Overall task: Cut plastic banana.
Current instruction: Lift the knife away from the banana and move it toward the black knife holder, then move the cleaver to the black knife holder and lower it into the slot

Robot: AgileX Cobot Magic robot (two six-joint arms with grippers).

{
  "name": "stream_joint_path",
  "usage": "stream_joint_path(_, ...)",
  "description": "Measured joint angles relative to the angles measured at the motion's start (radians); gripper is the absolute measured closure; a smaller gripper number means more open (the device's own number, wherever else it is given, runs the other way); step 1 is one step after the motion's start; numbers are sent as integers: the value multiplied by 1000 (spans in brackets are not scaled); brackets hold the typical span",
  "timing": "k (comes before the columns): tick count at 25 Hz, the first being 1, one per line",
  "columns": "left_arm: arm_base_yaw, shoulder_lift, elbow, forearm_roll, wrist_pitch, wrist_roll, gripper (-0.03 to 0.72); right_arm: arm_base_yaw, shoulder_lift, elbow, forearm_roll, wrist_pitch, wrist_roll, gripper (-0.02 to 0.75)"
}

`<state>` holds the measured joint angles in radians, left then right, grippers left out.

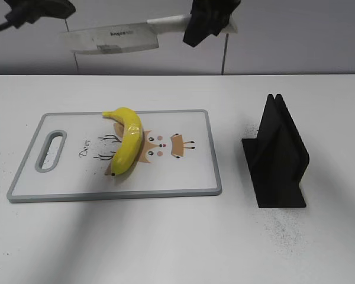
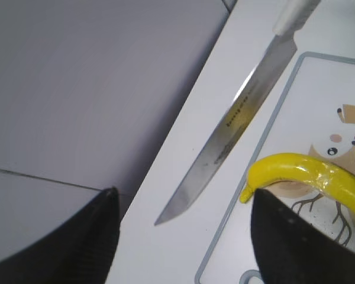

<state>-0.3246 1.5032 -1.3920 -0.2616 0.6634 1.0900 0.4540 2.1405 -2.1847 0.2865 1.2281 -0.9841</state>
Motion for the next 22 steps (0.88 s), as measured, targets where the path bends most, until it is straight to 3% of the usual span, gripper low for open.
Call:
stream_joint_path(7,0,-122,0,112,98,-249,36,0,-83,0,-39,2,292,574)
stream_joint_path(14,0,-199,0,304,304,-629,45,0,-149,5,-103,3,566,575)
stream_joint_path(19,0,-213,1,397,518,-854,62,0,-247,110,-103,2,720,575)
stream_joint_path(22,0,-215,1,428,552,-947,72,0,-306,224,-104,2,783,575)
